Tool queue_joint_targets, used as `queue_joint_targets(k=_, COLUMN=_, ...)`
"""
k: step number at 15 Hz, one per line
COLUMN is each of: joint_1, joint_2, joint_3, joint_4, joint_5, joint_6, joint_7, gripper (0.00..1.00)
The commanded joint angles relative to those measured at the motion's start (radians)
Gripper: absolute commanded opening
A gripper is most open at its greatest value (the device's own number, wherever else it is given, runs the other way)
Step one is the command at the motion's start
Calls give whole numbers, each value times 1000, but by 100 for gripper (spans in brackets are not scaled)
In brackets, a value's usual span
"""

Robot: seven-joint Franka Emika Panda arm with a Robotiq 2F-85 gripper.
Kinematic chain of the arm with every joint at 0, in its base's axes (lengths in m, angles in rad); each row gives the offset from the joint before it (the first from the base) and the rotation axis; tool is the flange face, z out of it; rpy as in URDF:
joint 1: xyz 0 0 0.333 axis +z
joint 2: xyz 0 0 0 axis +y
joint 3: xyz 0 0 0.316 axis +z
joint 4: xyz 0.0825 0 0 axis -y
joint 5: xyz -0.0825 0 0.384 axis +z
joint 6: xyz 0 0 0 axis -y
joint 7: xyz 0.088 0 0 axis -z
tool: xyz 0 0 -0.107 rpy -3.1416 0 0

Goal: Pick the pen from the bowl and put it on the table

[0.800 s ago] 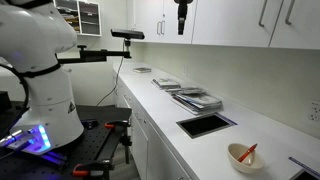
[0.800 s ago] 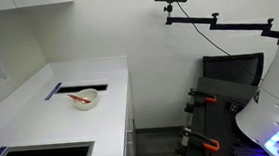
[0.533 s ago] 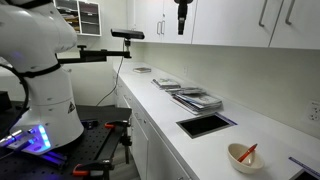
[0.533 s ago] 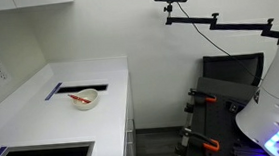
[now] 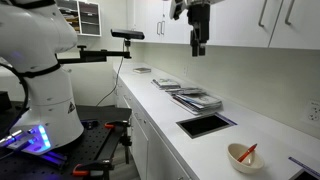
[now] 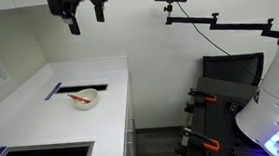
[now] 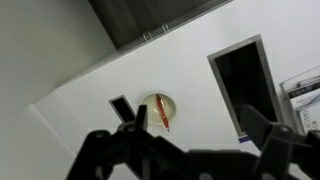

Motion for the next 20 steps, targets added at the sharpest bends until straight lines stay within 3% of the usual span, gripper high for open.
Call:
queue_joint_targets(k=1, joint_1=-4, joint_2=144, joint_3=-86, joint_4=-37, joint_5=-31, joint_6=253, joint_7=-198, gripper=100)
queue_joint_targets(k=3, joint_1=-12, joint_2=262, joint_3=-134, joint_4=-24, joint_5=20, joint_6=366, joint_7=-333, gripper=100)
queue_joint_targets(k=5, joint_1=-26, joint_2=364, joint_3=-149, joint_4=29, joint_5=130, joint_6=366, joint_7=-427, gripper=100)
queue_joint_targets(k=6, joint_1=-18, joint_2=311, joint_3=-158, joint_4=-29, joint_5=51, joint_6=380, joint_7=-348, gripper=100)
queue_joint_targets(k=8, joint_1=-24, joint_2=376, joint_3=-160, joint_4=17, joint_5=104, joint_6=383, joint_7=-402, gripper=100)
queue_joint_targets(k=11, joint_1=-20, joint_2=379, joint_3=-155, joint_4=35, joint_5=106, joint_6=382, joint_7=-403, gripper=100)
queue_joint_targets(k=15, joint_1=-26, joint_2=479, joint_3=-172, joint_4=52, joint_5=44, joint_6=530, joint_7=-434, gripper=100)
queue_joint_targets(k=17, joint_1=-45, joint_2=577, joint_3=-161, joint_4=100, joint_5=64, joint_6=590, joint_7=-493, gripper=100)
queue_joint_targets(k=18, joint_1=-54, joint_2=633, joint_3=-156, joint_4=137, joint_5=64, joint_6=599, joint_7=-517, gripper=95)
queue_joint_targets(k=19, joint_1=-67, joint_2=680, joint_3=-144, joint_4=173, joint_5=74, joint_6=595, joint_7=-541, gripper=76)
queue_joint_targets(k=20, joint_1=-71, joint_2=735, joint_3=-147, joint_4=222, joint_5=67, joint_6=577, joint_7=-544, gripper=71)
